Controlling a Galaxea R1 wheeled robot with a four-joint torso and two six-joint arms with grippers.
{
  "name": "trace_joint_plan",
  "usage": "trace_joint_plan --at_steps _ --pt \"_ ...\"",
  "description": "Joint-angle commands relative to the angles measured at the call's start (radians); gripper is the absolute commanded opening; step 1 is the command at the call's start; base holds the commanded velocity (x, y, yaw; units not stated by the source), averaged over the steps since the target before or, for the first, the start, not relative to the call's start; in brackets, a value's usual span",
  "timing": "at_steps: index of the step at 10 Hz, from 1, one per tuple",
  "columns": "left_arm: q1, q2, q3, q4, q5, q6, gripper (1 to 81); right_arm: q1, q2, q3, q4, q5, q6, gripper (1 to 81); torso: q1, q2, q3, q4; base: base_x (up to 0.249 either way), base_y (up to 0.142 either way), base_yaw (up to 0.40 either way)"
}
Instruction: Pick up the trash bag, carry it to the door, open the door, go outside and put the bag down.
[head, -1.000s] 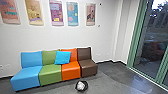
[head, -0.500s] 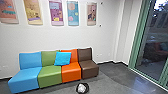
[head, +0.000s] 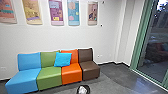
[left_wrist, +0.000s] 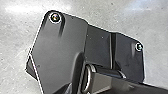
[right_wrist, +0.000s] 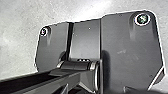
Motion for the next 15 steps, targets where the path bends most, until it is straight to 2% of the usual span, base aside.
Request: trace_joint_plan --at_steps 1,5,8,15 --pt "-0.056 0.003 0.005 -0.002 0.054 0.002 81.1 0.059 0.007 0.010 0.001 -0.048 -0.001 81.1 0.000 0.000 0.000 0.000 0.142 0.066 0.000" --pt "-0.056 0.005 0.005 0.000 0.054 0.004 81.1 0.059 0.005 0.008 0.006 -0.048 0.002 81.1 0.000 0.000 0.000 0.000 0.141 0.065 0.000" --pt "-0.056 0.003 0.005 0.000 0.054 0.004 81.1 0.059 0.002 0.008 0.043 -0.047 0.006 81.1 0.000 0.000 0.000 0.000 0.139 0.000 0.000" --pt "-0.056 0.003 0.005 -0.003 0.054 0.004 81.1 0.059 0.002 0.010 0.027 -0.048 -0.006 81.1 0.000 0.000 0.000 0.000 0.137 0.000 0.000"
